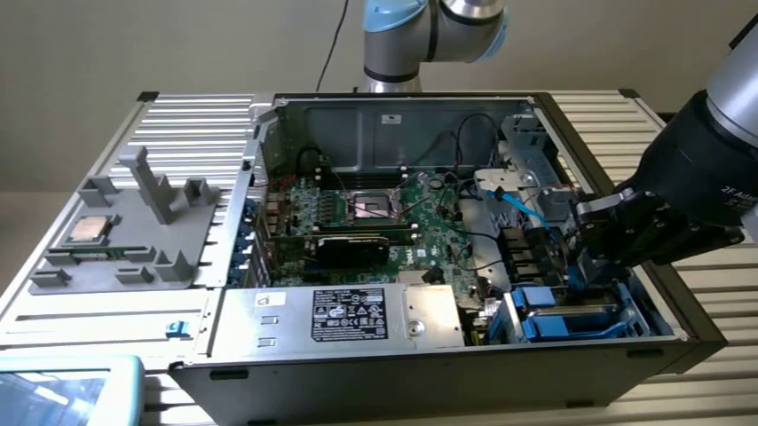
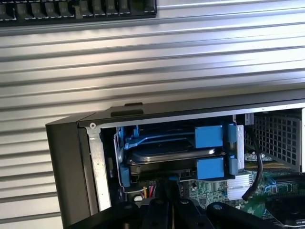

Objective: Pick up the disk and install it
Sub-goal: 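Insert the second disk wire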

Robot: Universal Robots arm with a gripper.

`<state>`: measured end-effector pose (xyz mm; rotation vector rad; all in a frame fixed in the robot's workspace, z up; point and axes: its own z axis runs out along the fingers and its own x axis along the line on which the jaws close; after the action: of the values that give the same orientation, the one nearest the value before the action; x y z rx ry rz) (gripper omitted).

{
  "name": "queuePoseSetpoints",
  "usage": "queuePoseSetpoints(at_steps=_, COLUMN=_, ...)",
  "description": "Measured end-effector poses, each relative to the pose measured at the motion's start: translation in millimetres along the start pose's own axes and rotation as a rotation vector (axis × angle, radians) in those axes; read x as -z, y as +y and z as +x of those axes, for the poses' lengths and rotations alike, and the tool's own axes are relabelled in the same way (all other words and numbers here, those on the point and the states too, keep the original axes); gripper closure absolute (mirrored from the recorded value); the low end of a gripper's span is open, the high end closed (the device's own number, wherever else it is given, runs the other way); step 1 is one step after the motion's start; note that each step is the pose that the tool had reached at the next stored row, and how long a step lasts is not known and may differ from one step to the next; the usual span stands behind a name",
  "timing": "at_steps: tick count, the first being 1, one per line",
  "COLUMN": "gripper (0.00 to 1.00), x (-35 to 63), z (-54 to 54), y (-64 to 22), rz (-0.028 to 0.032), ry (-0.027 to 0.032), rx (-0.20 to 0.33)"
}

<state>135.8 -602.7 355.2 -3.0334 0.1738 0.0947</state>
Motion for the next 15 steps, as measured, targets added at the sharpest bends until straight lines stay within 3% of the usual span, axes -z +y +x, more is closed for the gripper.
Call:
queuePoseSetpoints(at_steps=8, gripper=0.89, x=10.8, z=-0.8, y=-4.6, rz=-0.0017, ry=-0.0002, rx=0.000)
queuePoseSetpoints(at_steps=12, gripper=0.89, x=13.9, z=-2.3, y=-15.7, rz=-0.0129, ry=0.0011, rx=-0.001)
queuePoseSetpoints(at_steps=15, gripper=0.89, x=16.7, z=-3.5, y=-24.3, rz=-0.0256, ry=0.0026, rx=-0.001)
